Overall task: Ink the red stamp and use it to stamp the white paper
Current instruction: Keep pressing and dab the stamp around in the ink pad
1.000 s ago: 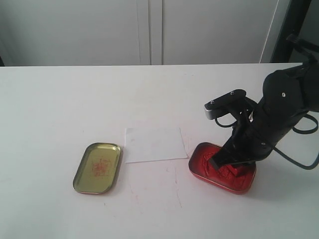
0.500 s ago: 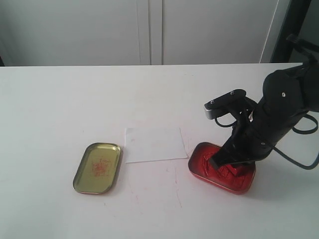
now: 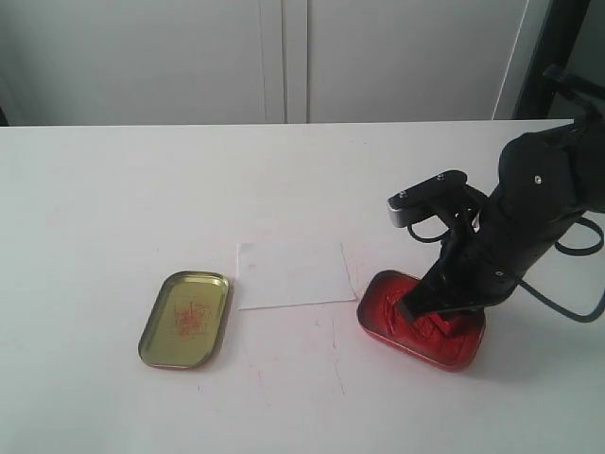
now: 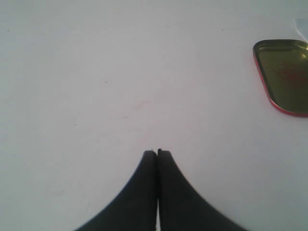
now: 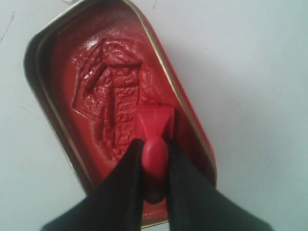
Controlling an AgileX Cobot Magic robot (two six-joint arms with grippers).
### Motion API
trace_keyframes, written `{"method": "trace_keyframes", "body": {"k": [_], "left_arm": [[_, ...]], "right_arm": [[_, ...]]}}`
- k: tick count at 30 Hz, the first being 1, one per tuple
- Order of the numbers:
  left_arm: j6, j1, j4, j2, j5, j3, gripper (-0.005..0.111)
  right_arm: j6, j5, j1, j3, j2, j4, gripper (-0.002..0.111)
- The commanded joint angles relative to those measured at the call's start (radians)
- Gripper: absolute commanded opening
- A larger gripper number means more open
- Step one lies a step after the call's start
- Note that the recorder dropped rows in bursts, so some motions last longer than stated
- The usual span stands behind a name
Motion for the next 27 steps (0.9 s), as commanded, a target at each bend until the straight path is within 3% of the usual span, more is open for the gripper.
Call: {"method": "trace_keyframes", "body": {"k": [1,27], "left_arm": [[-0.002,0.001,0.000,-0.003,0.016,0.010,0.000],[-0.002,0.001,0.000,-0.003,0.016,0.010,0.000]], "right_arm": [[0.006,-0.007,-0.009,0.002,-0.023,0.001,0.000],[0.006,-0.012,-0.009,0.000,-0.064,-0.002,0.000]]}}
